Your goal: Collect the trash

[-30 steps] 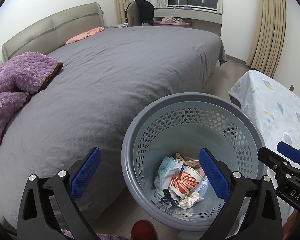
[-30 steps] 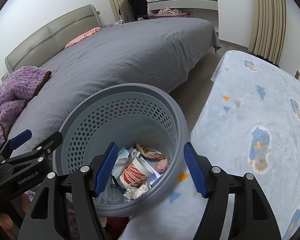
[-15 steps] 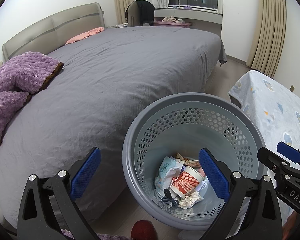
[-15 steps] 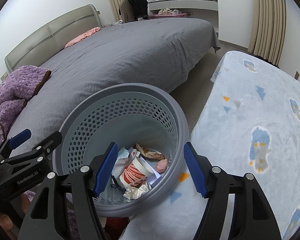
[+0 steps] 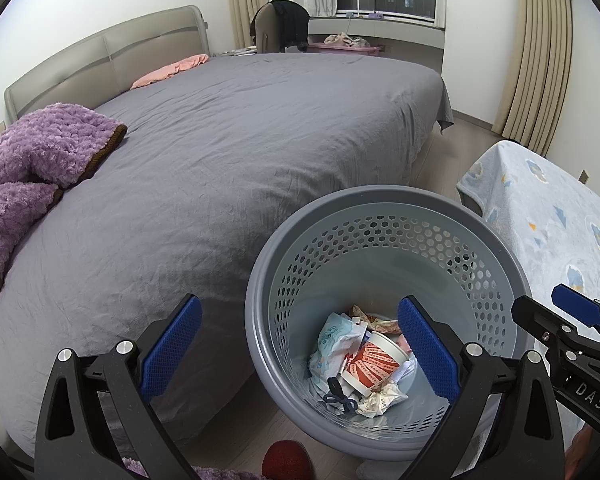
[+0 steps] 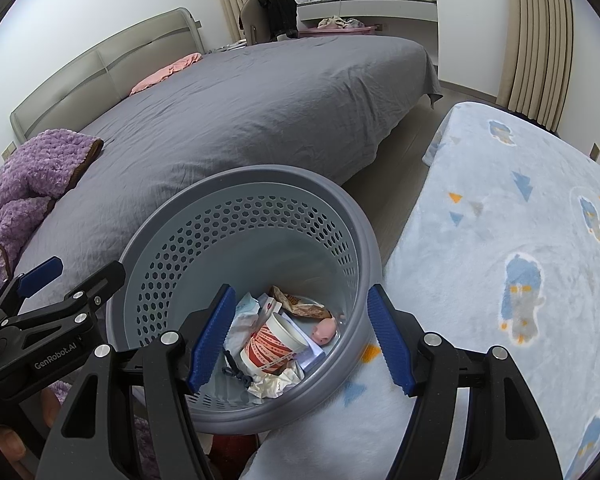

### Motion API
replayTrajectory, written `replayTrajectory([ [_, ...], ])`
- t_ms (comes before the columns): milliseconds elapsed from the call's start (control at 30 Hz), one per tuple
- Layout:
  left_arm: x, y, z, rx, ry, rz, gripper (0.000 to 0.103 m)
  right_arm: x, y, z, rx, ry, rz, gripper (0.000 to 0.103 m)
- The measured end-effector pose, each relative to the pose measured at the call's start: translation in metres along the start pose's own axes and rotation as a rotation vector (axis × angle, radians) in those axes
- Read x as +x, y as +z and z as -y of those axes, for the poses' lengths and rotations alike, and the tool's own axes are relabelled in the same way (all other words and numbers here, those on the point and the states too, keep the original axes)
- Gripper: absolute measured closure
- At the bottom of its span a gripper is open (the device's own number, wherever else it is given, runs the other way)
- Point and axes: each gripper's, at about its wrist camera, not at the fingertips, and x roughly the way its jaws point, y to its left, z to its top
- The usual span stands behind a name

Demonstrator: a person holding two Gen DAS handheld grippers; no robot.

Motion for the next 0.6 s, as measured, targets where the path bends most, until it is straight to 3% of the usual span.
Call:
replayTrajectory([
  [600, -0.0009, -0.0004, -0.0020, -0.005, -0.001, -0.003, 0.007, 0.0004, -0.0005, -0.0011, -0.002, 0.000, -0.001, 0.037],
])
